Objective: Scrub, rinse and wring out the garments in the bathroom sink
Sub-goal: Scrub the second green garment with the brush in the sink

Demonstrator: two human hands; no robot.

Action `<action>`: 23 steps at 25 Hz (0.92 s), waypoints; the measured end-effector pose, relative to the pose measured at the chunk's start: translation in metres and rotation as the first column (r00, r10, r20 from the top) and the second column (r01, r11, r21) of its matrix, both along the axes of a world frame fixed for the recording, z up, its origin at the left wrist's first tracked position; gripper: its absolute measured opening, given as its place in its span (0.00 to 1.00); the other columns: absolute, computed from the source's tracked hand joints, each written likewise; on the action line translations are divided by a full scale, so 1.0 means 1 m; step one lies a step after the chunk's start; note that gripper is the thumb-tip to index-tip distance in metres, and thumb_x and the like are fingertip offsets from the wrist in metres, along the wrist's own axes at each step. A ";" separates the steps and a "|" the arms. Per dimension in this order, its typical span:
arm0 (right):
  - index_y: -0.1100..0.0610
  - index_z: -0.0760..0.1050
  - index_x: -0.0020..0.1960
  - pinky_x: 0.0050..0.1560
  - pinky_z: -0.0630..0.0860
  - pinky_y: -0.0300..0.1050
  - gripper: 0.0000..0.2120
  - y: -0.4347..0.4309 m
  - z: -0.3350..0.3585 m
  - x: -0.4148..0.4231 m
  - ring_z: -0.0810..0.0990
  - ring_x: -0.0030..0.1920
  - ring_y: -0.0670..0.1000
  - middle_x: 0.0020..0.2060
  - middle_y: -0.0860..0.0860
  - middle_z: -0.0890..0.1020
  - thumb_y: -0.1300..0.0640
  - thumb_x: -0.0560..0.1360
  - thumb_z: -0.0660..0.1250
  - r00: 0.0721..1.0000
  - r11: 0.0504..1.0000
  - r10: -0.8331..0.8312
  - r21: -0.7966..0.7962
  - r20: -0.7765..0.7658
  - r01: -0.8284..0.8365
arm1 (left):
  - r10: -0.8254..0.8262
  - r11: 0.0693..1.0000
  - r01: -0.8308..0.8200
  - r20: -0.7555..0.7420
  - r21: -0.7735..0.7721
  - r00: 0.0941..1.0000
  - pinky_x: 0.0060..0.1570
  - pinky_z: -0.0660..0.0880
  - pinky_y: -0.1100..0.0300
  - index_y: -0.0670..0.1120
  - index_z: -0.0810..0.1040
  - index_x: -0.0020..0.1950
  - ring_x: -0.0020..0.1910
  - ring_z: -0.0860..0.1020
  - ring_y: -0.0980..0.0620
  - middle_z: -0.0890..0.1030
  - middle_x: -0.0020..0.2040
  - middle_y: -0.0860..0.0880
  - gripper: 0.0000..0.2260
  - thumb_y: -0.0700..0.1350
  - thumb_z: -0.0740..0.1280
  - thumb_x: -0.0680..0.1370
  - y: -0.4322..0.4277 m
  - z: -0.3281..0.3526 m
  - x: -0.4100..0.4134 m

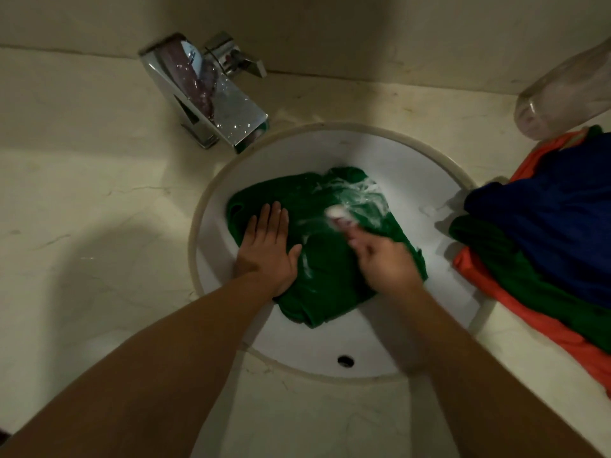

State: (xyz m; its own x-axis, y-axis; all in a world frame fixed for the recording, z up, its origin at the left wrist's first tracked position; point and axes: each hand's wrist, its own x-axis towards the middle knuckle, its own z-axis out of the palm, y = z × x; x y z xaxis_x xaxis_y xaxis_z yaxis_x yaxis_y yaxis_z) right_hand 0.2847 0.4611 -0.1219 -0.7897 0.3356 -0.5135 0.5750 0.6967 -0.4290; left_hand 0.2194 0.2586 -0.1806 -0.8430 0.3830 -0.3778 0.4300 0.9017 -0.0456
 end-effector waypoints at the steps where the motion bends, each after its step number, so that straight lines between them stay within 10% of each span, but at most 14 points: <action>1: 0.37 0.72 0.73 0.56 0.78 0.48 0.17 0.028 0.001 -0.001 0.83 0.55 0.60 0.59 0.56 0.84 0.46 0.85 0.59 0.997 0.993 -0.076 0.091 0.014 0.075 | 0.000 1.000 0.000 0.001 0.001 1.000 0.77 0.34 0.47 0.41 0.36 0.81 0.81 0.37 0.44 0.36 0.82 0.42 0.34 0.60 0.42 0.84 0.000 0.000 0.001; 4: 0.42 0.75 0.72 0.62 0.77 0.50 0.17 0.046 0.012 -0.008 0.82 0.59 0.62 0.63 0.57 0.83 0.47 0.84 0.61 0.963 0.952 -0.262 0.144 -0.061 0.269 | 0.004 1.000 -0.004 -0.010 0.014 1.000 0.78 0.36 0.46 0.41 0.36 0.81 0.81 0.37 0.43 0.36 0.82 0.42 0.34 0.61 0.41 0.83 0.001 -0.001 0.001; 9: 0.35 0.72 0.70 0.53 0.81 0.52 0.16 -0.038 -0.006 -0.027 0.83 0.48 0.60 0.55 0.58 0.84 0.45 0.84 0.60 0.988 0.990 0.119 -0.069 -0.098 -0.126 | 0.017 0.999 -0.017 -0.026 0.033 1.000 0.77 0.35 0.47 0.41 0.39 0.82 0.81 0.39 0.44 0.39 0.82 0.42 0.34 0.61 0.43 0.83 0.003 -0.002 0.002; 15: 0.42 0.75 0.72 0.65 0.75 0.48 0.17 0.055 0.012 -0.006 0.81 0.61 0.61 0.66 0.54 0.81 0.46 0.84 0.62 0.937 0.929 -0.345 0.126 -0.042 0.348 | 0.035 0.997 -0.033 -0.028 0.071 0.999 0.78 0.36 0.48 0.41 0.40 0.82 0.81 0.39 0.45 0.39 0.83 0.42 0.34 0.61 0.42 0.83 -0.001 -0.006 0.005; 20: 0.32 0.69 0.73 0.53 0.83 0.53 0.18 -0.042 -0.008 -0.006 0.85 0.47 0.57 0.56 0.55 0.85 0.46 0.84 0.59 0.977 0.983 0.140 -0.094 -0.162 -0.157 | 0.051 0.995 -0.046 -0.060 0.083 0.997 0.78 0.41 0.47 0.40 0.49 0.82 0.82 0.47 0.44 0.49 0.83 0.41 0.34 0.60 0.43 0.82 0.000 -0.007 0.004; 23: 0.34 0.69 0.73 0.57 0.79 0.50 0.18 0.023 -0.004 -0.002 0.82 0.49 0.54 0.59 0.54 0.83 0.45 0.85 0.59 0.999 0.998 -0.045 0.034 -0.008 0.045 | 0.045 0.997 -0.042 -0.052 0.059 0.998 0.78 0.42 0.48 0.40 0.49 0.82 0.82 0.49 0.44 0.49 0.83 0.42 0.34 0.59 0.42 0.82 -0.002 -0.010 0.008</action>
State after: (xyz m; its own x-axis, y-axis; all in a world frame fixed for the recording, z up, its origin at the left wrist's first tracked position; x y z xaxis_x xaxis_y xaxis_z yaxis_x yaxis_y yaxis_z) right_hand 0.2825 0.4839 -0.1257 -0.7769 0.3885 -0.4954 0.6033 0.6845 -0.4094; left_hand 0.2271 0.2562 -0.1903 -0.8777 0.3657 -0.3097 0.3889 0.9211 -0.0146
